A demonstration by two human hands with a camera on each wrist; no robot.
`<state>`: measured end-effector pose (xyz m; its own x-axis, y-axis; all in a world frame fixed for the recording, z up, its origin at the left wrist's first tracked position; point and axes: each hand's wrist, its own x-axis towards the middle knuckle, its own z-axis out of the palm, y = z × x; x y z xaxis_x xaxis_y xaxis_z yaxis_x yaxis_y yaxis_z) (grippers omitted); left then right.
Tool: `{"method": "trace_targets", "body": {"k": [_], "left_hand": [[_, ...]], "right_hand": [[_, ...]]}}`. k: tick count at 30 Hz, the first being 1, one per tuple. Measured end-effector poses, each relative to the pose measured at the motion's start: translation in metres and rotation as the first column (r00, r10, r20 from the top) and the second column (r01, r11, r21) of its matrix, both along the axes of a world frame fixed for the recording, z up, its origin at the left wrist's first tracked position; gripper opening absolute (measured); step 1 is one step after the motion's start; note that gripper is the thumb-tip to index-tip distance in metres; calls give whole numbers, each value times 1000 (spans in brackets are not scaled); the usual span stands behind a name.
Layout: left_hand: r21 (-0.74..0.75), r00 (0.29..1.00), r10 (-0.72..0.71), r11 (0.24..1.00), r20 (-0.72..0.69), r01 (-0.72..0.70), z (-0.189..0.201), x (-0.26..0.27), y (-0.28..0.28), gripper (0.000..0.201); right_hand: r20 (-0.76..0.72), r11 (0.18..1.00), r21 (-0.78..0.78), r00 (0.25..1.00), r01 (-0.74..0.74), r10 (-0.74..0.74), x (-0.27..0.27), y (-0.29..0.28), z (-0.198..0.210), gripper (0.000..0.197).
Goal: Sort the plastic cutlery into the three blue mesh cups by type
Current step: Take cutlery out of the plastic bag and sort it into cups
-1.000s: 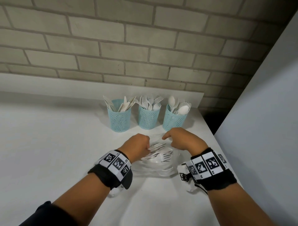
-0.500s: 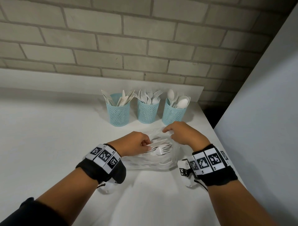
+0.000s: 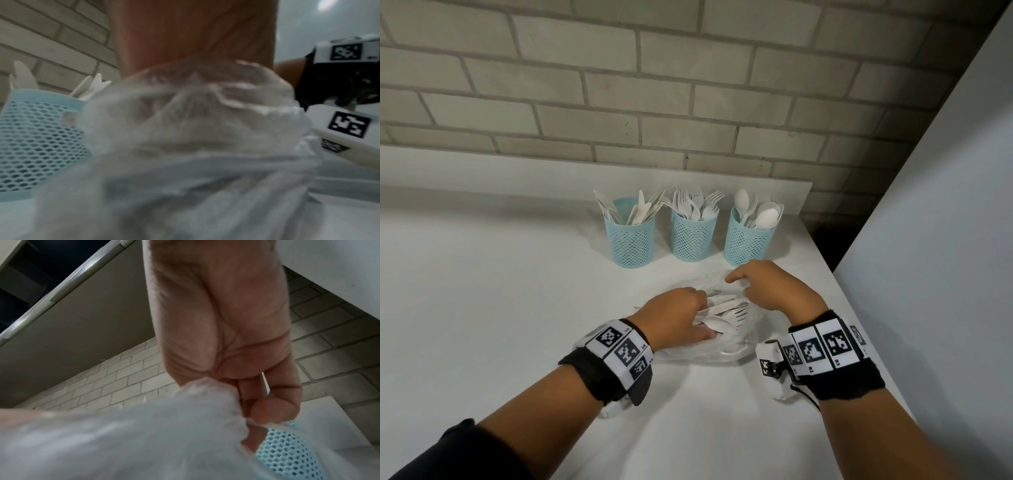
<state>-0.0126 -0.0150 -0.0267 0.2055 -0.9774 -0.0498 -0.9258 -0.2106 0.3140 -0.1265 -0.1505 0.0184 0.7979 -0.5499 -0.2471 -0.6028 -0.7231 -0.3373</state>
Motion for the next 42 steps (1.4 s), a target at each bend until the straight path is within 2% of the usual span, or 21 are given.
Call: {"method": "trace_targets", "body": {"k": [4,8,13,16,20,22,24,29,31,35,37,42], "left_hand": [[-44,997,-3,999,75,7,-1,-5,-5,47],[-70,999,-8,997,46,11,1,-2,-6,47],[-102,991,0,995,-134,-14,3,7,-4,18],[-100,969,27,994,-244,-53,2,12,-4,14],[-24,865,102,991,-490,-131,3,22,-5,9],[43,829,107,994,-549,-100,6,28,-6,5],[98,802,121,992,-585,-79,11,32,-6,12],[159,639,201,980,-742,-123,11,38,-7,29],[132,547,181,983,-818,-127,14,38,-7,23],[64,411,120,987,-904,-147,21,41,-8,16],[29,370,86,987,-925,-157,24,40,-10,14],[-99,331,-18,969,-943,-227,28,38,-17,26]], "right_hand": [[4,1000,9,1000,-1,1,-2,2,0,49],[3,1000,8,1000,7,-7,-5,1,1,49],[1,1000,16,1000,17,-17,-6,-2,1,49],[8,1000,13,1000,14,-15,-6,-1,2,47],[26,999,39,999,26,-27,-9,-5,2,47],[26,999,39,999,18,-19,-10,-6,4,47],[29,999,54,1000,-3,1,-10,-7,6,43],[141,985,149,988,-88,66,-5,-10,8,11],[186,974,201,980,-109,71,-4,-11,10,12],[304,940,308,951,-148,50,2,-9,15,35],[391,937,322,921,-137,0,8,-6,19,36],[519,926,365,847,-99,-114,28,2,25,28]]}}
